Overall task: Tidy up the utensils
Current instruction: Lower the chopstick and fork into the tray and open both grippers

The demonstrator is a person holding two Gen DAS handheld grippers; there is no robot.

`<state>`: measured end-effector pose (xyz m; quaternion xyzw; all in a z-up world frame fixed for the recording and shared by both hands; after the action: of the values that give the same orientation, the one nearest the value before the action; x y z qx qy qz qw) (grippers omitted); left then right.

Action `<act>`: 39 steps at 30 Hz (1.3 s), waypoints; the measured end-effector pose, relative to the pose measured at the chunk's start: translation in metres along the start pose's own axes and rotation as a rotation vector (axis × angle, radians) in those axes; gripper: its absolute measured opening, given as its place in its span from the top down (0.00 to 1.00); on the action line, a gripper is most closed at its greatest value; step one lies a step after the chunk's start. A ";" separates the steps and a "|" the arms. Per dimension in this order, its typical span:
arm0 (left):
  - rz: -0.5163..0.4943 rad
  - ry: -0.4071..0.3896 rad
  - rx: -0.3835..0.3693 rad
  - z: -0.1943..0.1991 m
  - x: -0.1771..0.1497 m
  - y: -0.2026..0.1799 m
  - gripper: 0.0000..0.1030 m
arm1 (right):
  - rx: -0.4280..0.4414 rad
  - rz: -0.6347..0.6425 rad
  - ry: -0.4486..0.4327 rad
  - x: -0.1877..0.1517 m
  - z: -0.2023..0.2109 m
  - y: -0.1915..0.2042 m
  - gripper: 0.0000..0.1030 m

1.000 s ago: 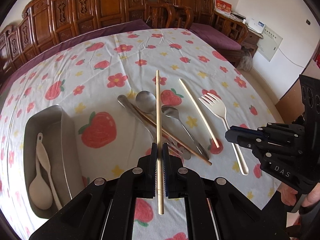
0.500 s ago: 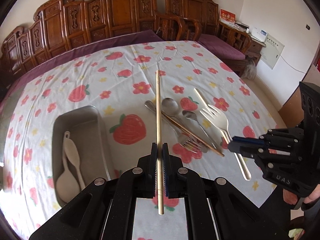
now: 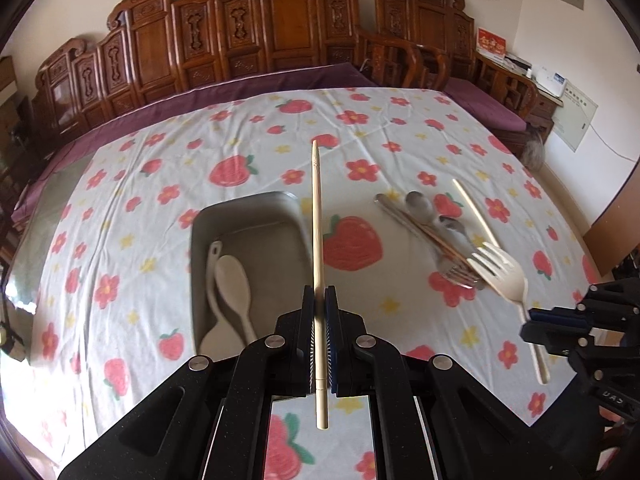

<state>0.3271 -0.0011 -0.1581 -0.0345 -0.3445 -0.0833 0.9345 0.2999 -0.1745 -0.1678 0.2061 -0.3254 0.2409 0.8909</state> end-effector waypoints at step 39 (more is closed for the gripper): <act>0.081 -0.136 0.041 0.029 -0.033 0.089 0.28 | -0.029 -0.009 0.028 0.074 -0.125 0.067 0.92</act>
<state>0.3001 0.0946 -0.1577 -0.0348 -0.4071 -0.0359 0.9120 0.3719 -0.0340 -0.1918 0.1913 -0.3153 0.2349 0.8994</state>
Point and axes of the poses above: each gripper's, at about its wrist camera, not at the fingertips, and z roughly against the way its jaws point, y to its left, x to its top, the point moved 3 cm from there along -z, roughly the way its jaws point, and after that the axes turned 5 degrees about -y, right-handed, at the moved point
